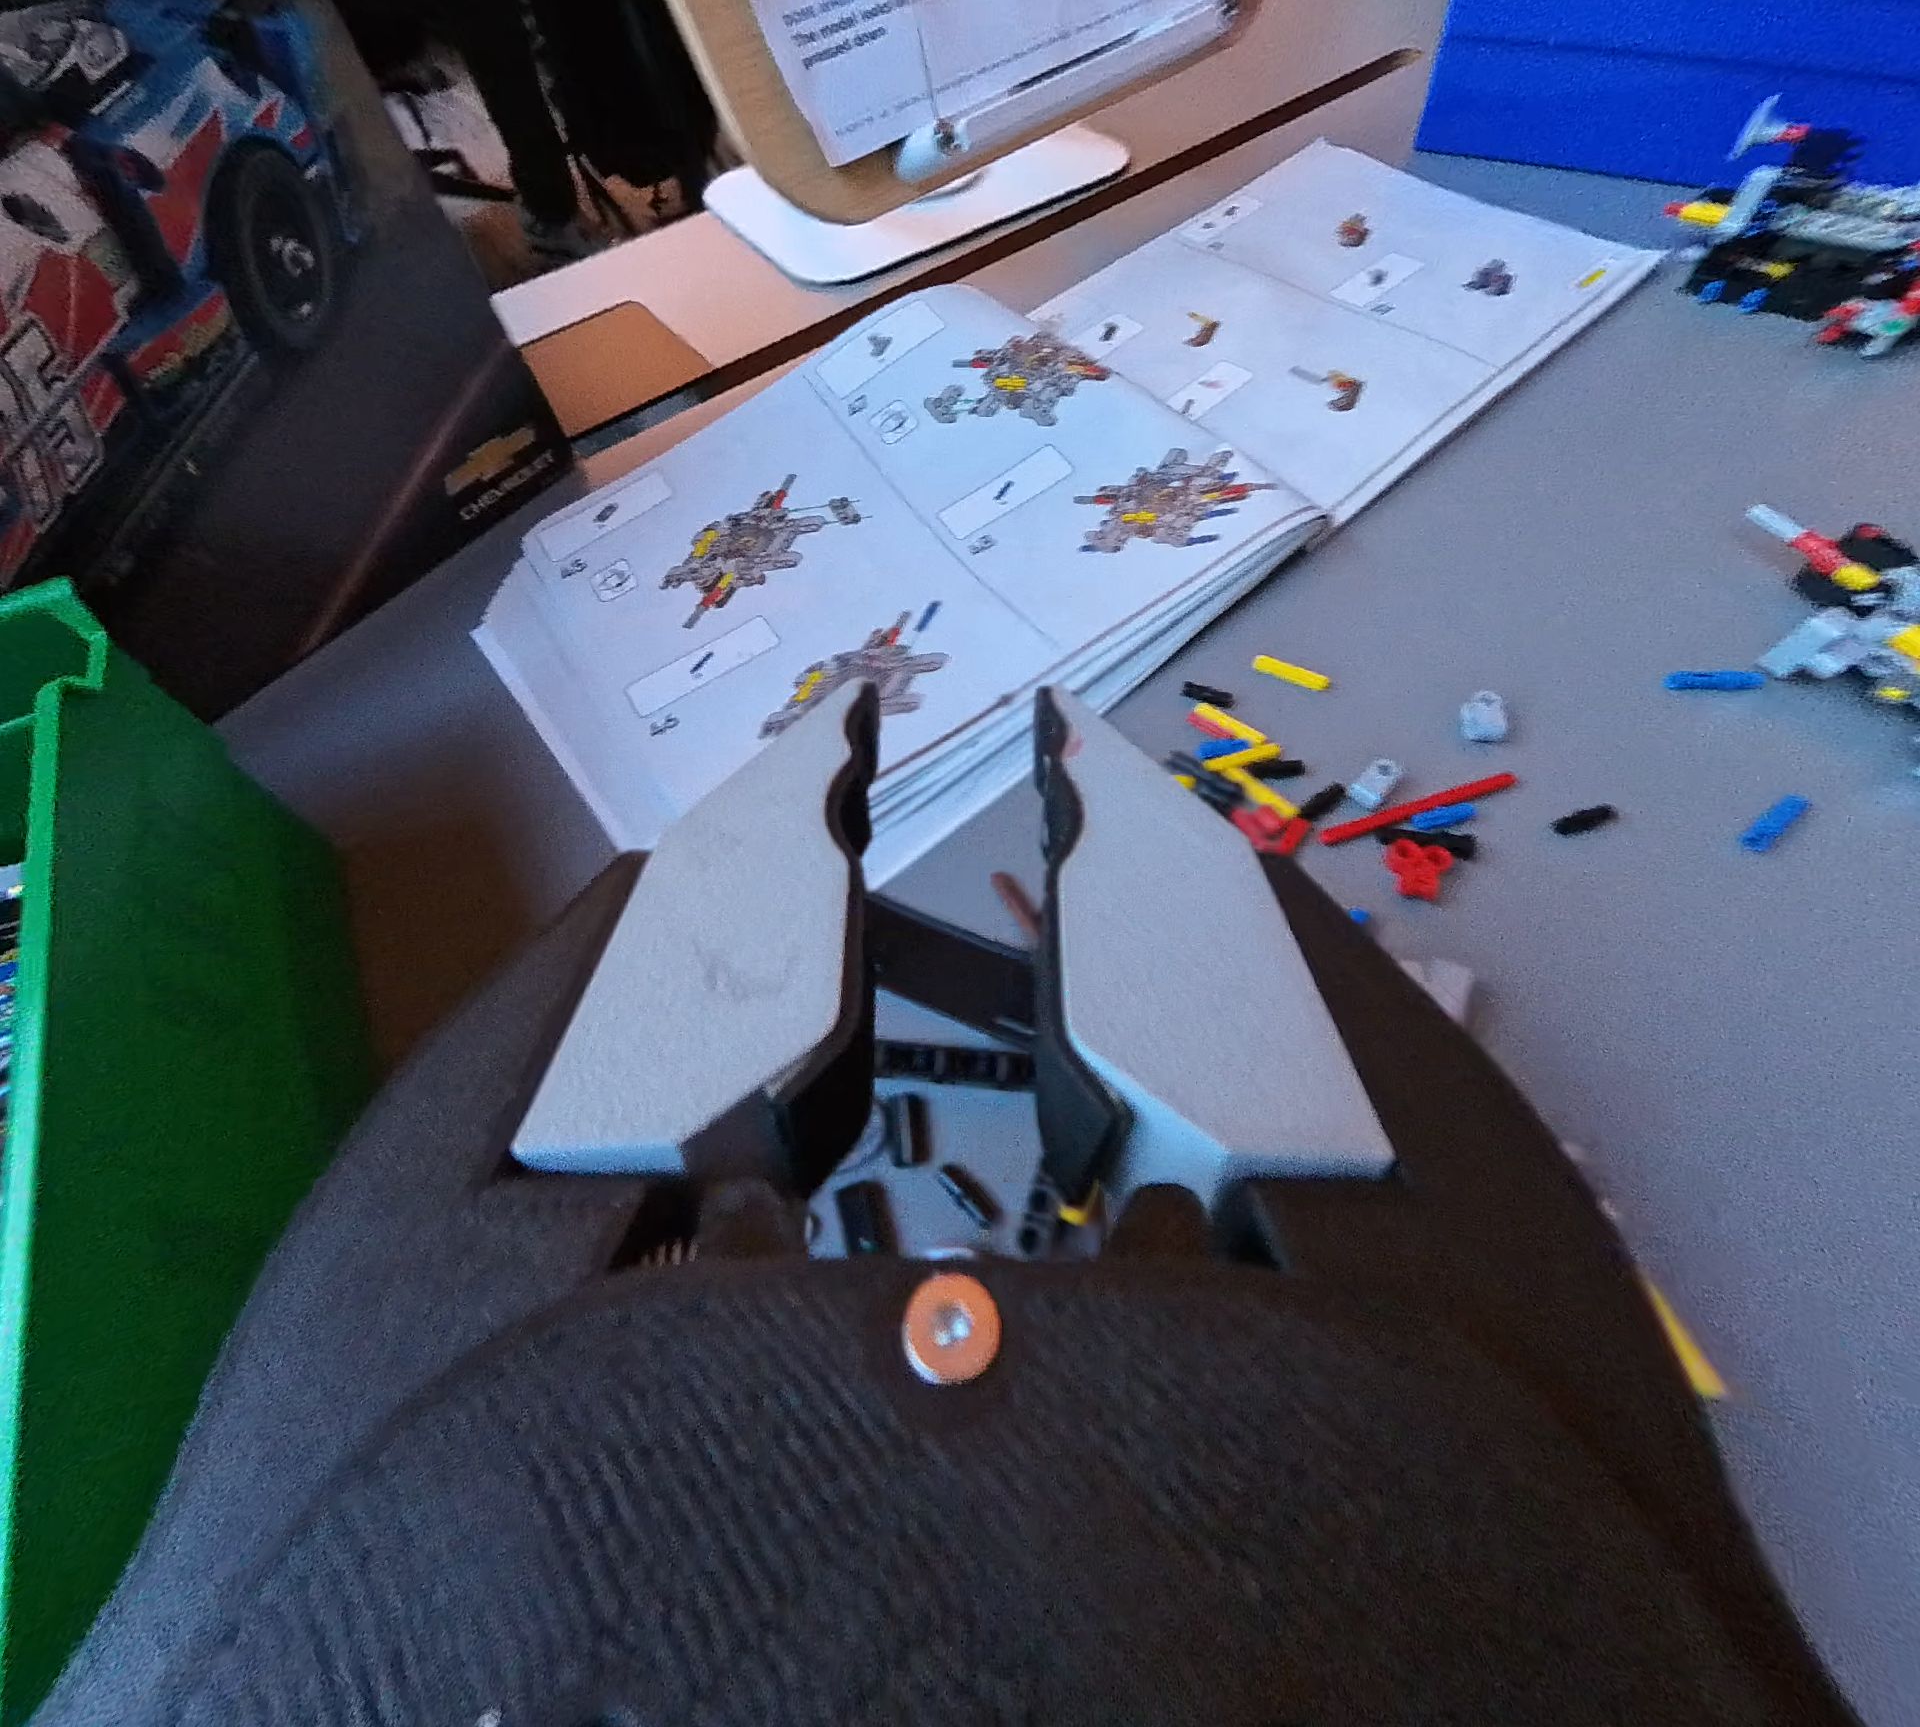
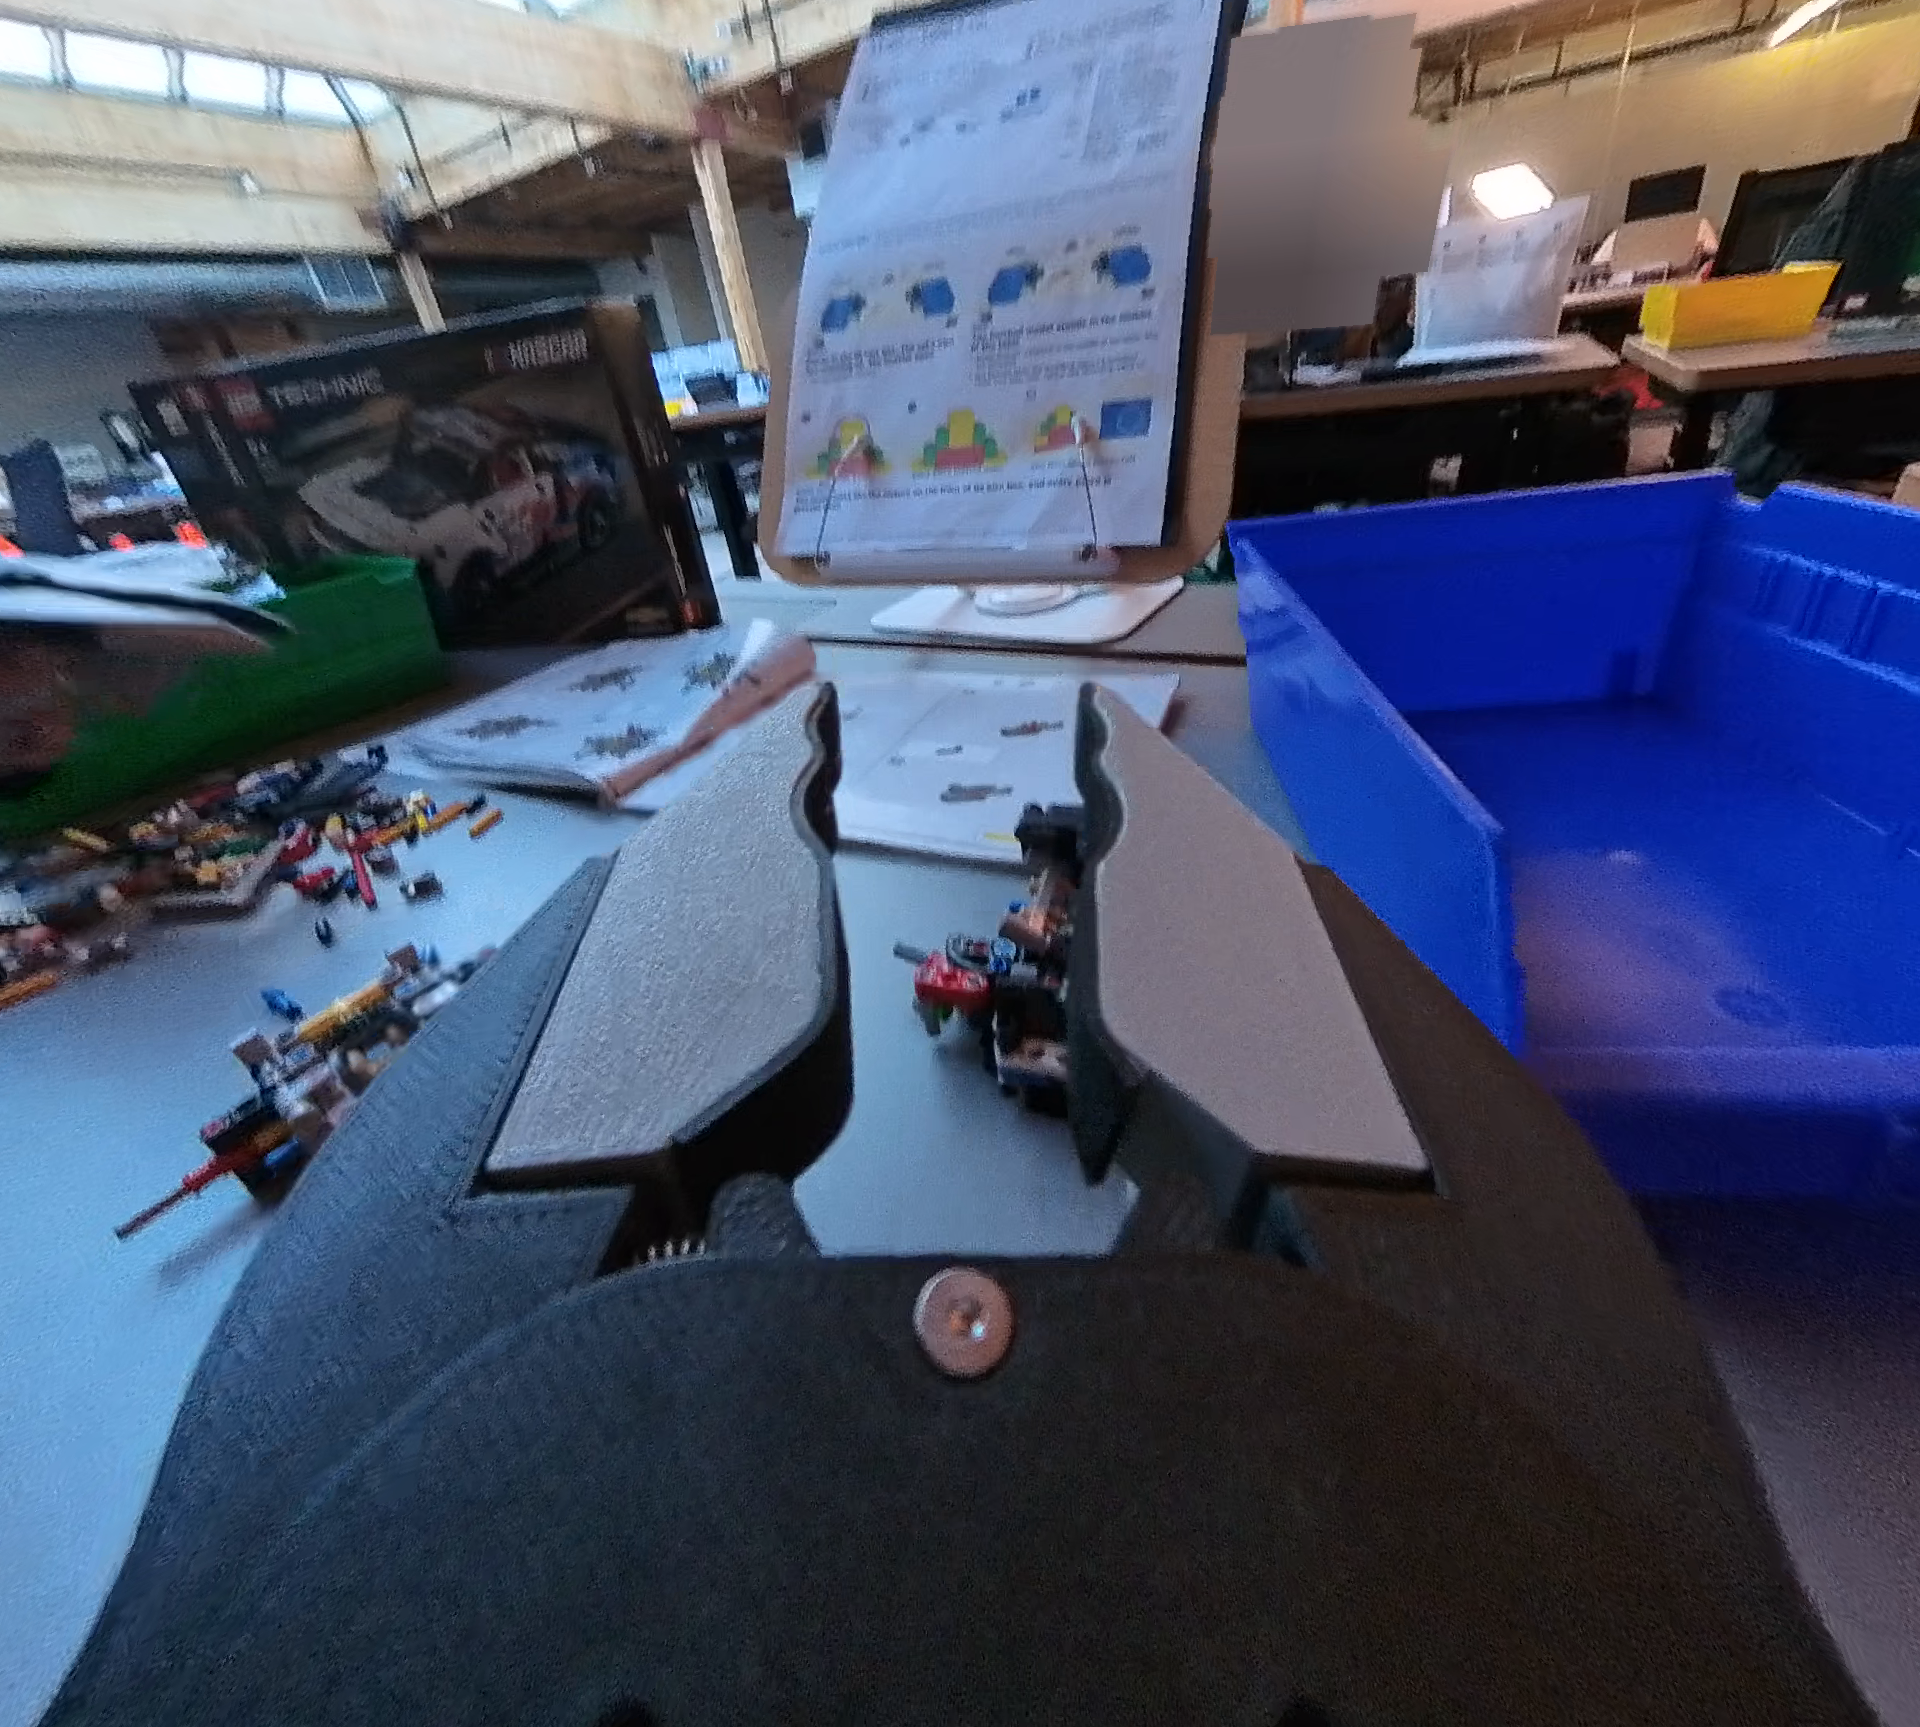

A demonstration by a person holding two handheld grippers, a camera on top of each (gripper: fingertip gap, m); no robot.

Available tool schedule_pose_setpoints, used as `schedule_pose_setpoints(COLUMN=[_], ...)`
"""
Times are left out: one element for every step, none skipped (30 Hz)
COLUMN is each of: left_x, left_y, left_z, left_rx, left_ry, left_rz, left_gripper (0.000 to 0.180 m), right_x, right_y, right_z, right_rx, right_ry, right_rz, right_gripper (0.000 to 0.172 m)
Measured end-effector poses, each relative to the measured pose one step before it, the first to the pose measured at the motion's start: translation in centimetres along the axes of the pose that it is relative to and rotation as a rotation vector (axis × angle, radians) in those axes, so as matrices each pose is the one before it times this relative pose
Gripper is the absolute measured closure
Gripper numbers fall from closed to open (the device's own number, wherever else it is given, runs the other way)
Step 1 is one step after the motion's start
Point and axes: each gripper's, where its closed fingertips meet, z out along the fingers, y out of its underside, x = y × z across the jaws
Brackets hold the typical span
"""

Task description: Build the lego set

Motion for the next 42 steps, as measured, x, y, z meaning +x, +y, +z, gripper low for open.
schedule_pose_setpoints(left_x=[0.994, 1.227, 1.370, 1.509, 1.602, 1.741, 1.879, 1.776, 1.686, 1.611, 1.365, 0.986, 0.652, 0.379, 0.298, 0.349, 0.339, 0.239, 0.095, 0.103, 0.291, 0.368, 0.349, 0.426, 0.481, 0.413, 0.422, 0.562, 0.562, 0.586, 0.568, 0.449, 0.304, 0.249, 0.169, -0.002, -0.022, 0.043, -0.100, -0.368, -0.290, -0.150], left_y=[-0.564, -0.461, -0.237, -0.033, 0.091, 0.154, 0.256, 0.375, 0.435, 0.441, 0.461, 0.442, 0.445, 0.315, 0.114, -0.067, -0.191, -0.241, -0.210, -0.225, -0.298, -0.330, -0.317, -0.300, -0.231, -0.080, 0.110, 0.251, 0.360, 0.474, 0.535, 0.529, 0.469, 0.387, 0.272, 0.149, 0.028, -0.039, 0.007, 0.033, -0.069, -0.174], left_z=[-0.603, -0.589, -0.529, -0.434, -0.372, -0.281, -0.175, -0.073, 0.050, 0.182, 0.296, 0.382, 0.423, 0.398, 0.335, 0.257, 0.220, 0.195, 0.209, 0.226, 0.245, 0.251, 0.263, 0.278, 0.301, 0.290, 0.219, 0.104, -0.017, -0.100, -0.111, -0.119, -0.115, -0.142, -0.171, -0.205, -0.206, -0.177, -0.156, -0.133, -0.119, -0.083], left_rx=[0.0141, 0.0071, -0.0055, -0.0153, -0.0179, -0.0145, -0.0167, -0.0221, -0.0230, -0.0227, -0.0269, -0.0310, -0.0383, -0.0384, -0.0322, -0.0260, -0.0209, -0.0179, -0.0179, -0.0140, -0.0053, 0.0026, 0.0103, 0.0168, 0.0205, 0.0195, 0.0178, 0.0176, 0.0164, 0.0132, 0.0093, 0.0069, 0.0065, 0.0071, 0.0078, 0.0118, 0.0174, 0.0197, 0.0149, 0.0124, 0.0171, 0.0217], left_ry=[0.0164, 0.0174, 0.0168, 0.0189, 0.0203, 0.0253, 0.0346, 0.0322, 0.0322, 0.0344, 0.0249, 0.0065, -0.0093, -0.0206, -0.0193, -0.0074, -0.0005, -0.0020, -0.0104, -0.0121, -0.0024, -0.0010, -0.0056, -0.0030, -0.0023, -0.0100, -0.0111, -0.0031, -0.0018, 0.0022, 0.0061, 0.0025, -0.0018, 0.0012, 0.0043, 0.0028, 0.0112, 0.0239, 0.0196, 0.0047, 0.0110, 0.0221], left_rz=[0.0026, 0.0099, 0.0125, 0.0117, 0.0112, 0.0070, 0.0040, -0.0014, -0.0060, -0.0083, -0.0065, 0.0021, 0.0101, 0.0120, 0.0081, 0.0006, -0.0079, -0.0087, -0.0068, -0.0099, -0.0115, -0.0116, -0.0117, -0.0126, -0.0136, -0.0122, -0.0098, -0.0077, -0.0063, -0.0020, 0.0048, 0.0094, 0.0133, 0.0170, 0.0176, 0.0162, 0.0110, 0.0037, 0.0074, 0.0129, 0.0142, 0.0105], left_gripper=[0.152, 0.152, 0.152, 0.152, 0.152, 0.151, 0.151, 0.151, 0.151, 0.150, 0.150, 0.150, 0.150, 0.150, 0.152, 0.152, 0.152, 0.151, 0.151, 0.151, 0.151, 0.151, 0.151, 0.151, 0.151, 0.152, 0.152, 0.152, 0.153, 0.153, 0.153, 0.153, 0.153, 0.153, 0.154, 0.155, 0.156, 0.156, 0.156, 0.156, 0.156, 0.156], right_x=[0.209, 0.473, 0.753, 0.964, 1.051, 1.101, 1.187, 1.136, 1.104, 1.123, 0.352, -1.401, -1.730, -1.132, -0.749, -0.626, -0.363, -0.237, -0.425, -0.221, 0.102, -0.036, -0.317, -0.449, -0.458, -0.422, -0.335, -0.369, -0.476, -0.445, -0.291, -0.127, -0.066, -0.012, 0.000, 0.006, 0.079, 0.138, 0.152, 0.183, 0.209, 0.216], right_y=[0.508, 0.373, 0.236, -0.041, -0.297, -0.296, -0.088, 0.174, 0.575, 0.976, 1.210, 1.411, 0.850, 0.172, -0.316, -0.706, -0.876, -0.609, -0.075, 0.233, 0.136, -0.084, -0.195, -0.226, -0.285, -0.280, -0.164, -0.010, 0.100, 0.183, 0.269, 0.305, 0.324, 0.326, 0.309, 0.254, 0.219, 0.225, 0.200, 0.167, 0.173, 0.213], right_z=[-0.168, -0.258, -0.380, -0.477, -0.489, -0.423, -0.272, -0.030, 0.233, 0.480, 0.748, 0.734, 0.550, 0.164, -0.252, -0.525, -0.632, -0.542, -0.425, -0.380, -0.397, -0.428, -0.409, -0.354, -0.300, -0.183, -0.071, 0.072, 0.164, 0.220, 0.265, 0.288, 0.278, 0.269, 0.243, 0.190, 0.149, 0.121, 0.111, 0.083, 0.089, 0.113], right_rx=[-0.0335, -0.0258, -0.0208, -0.0082, 0.0056, 0.0020, -0.0130, -0.0256, -0.0431, -0.0587, -0.0651, -0.0752, -0.0480, -0.0075, 0.0180, 0.0370, 0.0492, 0.0442, 0.0162, -0.0076, -0.0015, 0.0151, 0.0228, 0.0223, 0.0214, 0.0176, 0.0083, -0.0011, -0.0063, -0.0093, -0.0133, -0.0166, -0.0162, -0.0159, -0.0164, -0.0134, -0.0105, -0.0117, -0.0115, -0.0107, -0.0118, -0.0143], right_ry=[0.0116, 0.0268, 0.0404, 0.0472, 0.0422, 0.0316, 0.0249, 0.0153, 0.0098, 0.0116, -0.0318, -0.1354, -0.1432, -0.0781, -0.0251, -0.0010, 0.0174, 0.0136, -0.0166, -0.0192, -0.0075, -0.0198, -0.0366, -0.0377, -0.0286, -0.0191, -0.0096, -0.0114, -0.0195, -0.0205, -0.0135, -0.0062, -0.0025, 0.0001, 0.0012, 0.0044, 0.0115, 0.0165, 0.0179, 0.0208, 0.0228, 0.0227], right_rz=[-0.0114, -0.0193, -0.0247, -0.0266, -0.0288, -0.0317, -0.0333, -0.0347, -0.0308, -0.0199, -0.0051, 0.0175, 0.0435, 0.0186, -0.0320, -0.0572, -0.0491, -0.0295, -0.0076, 0.0170, 0.0285, 0.0279, 0.0268, 0.0216, 0.0094, -0.0060, -0.0144, -0.0145, -0.0093, -0.0041, -0.0017, -0.0009, -0.0001, 0.0022, 0.0020, -0.0022, -0.0072, -0.0098, -0.0124, -0.0150, -0.0159, -0.0165], right_gripper=[0.130, 0.131, 0.134, 0.135, 0.135, 0.135, 0.131, 0.126, 0.121, 0.114, 0.111, 0.113, 0.116, 0.115, 0.124, 0.140, 0.145, 0.148, 0.156, 0.159, 0.152, 0.150, 0.149, 0.146, 0.146, 0.148, 0.148, 0.148, 0.148, 0.148, 0.148, 0.148, 0.147, 0.148, 0.147, 0.147, 0.148, 0.148, 0.148, 0.149, 0.149, 0.149])
